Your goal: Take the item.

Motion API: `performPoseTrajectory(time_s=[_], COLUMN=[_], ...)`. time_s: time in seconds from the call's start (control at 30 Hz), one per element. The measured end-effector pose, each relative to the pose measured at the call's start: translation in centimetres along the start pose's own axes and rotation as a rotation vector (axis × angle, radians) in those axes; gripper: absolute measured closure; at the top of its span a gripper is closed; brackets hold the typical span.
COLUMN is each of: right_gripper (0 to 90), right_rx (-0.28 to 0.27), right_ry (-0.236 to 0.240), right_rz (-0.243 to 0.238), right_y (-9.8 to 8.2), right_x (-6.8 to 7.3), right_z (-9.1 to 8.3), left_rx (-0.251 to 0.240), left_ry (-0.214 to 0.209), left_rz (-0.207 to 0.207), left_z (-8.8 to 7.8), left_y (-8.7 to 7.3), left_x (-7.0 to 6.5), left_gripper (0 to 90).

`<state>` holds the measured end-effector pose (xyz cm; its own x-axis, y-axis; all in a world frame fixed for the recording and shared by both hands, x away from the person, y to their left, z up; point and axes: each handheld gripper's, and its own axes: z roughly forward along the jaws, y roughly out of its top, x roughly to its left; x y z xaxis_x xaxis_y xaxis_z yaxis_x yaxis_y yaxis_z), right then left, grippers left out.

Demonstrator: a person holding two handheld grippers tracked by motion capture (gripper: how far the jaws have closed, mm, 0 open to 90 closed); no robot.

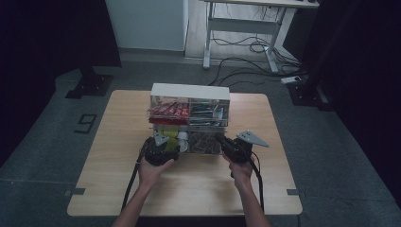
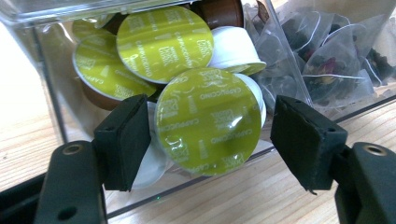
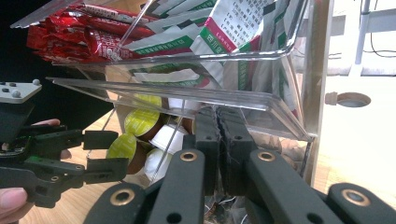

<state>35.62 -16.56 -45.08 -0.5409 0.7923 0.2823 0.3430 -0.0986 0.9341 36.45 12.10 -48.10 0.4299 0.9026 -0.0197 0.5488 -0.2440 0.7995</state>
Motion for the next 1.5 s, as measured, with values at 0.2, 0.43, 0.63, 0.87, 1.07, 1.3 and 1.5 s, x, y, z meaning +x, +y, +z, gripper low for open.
performPoseTrajectory(time_s=[0.2,0.43,0.63,0.87,1.07,1.3,1.5], right_gripper=[86.0,86.0,86.0,86.0,86.0,86.0,86.0], right_rx=[-0.002,-0.002,-0.005,-0.005,-0.007,-0.008,-0.009], right_ry=[-0.001,-0.003,-0.003,-0.001,-0.003,-0.005,-0.008], right_rz=[0.000,-0.001,-0.001,-0.001,-0.002,-0.005,-0.004], right_y=[0.0,0.0,0.0,0.0,-0.1,-0.1,-0.1], right_x=[0.0,0.0,0.0,0.0,0.0,0.1,0.0], right_z=[0.0,0.0,0.0,0.0,0.0,0.0,0.0], left_rx=[-0.002,-0.007,-0.019,-0.021,-0.039,-0.055,-0.060], left_ry=[0.013,0.032,0.034,0.039,0.029,0.015,0.002], left_rz=[-0.002,0.035,0.041,0.041,0.036,0.036,0.039], left_z=[0.3,0.4,0.4,0.1,-0.8,-1.8,-2.3], left_y=[0.2,0.0,-0.2,-0.1,0.0,0.3,0.5], left_x=[-0.1,-0.3,-0.4,-0.4,-0.2,0.0,0.0], left_gripper=[29.6,35.2,37.9,38.1,38.2,38.3,38.3])
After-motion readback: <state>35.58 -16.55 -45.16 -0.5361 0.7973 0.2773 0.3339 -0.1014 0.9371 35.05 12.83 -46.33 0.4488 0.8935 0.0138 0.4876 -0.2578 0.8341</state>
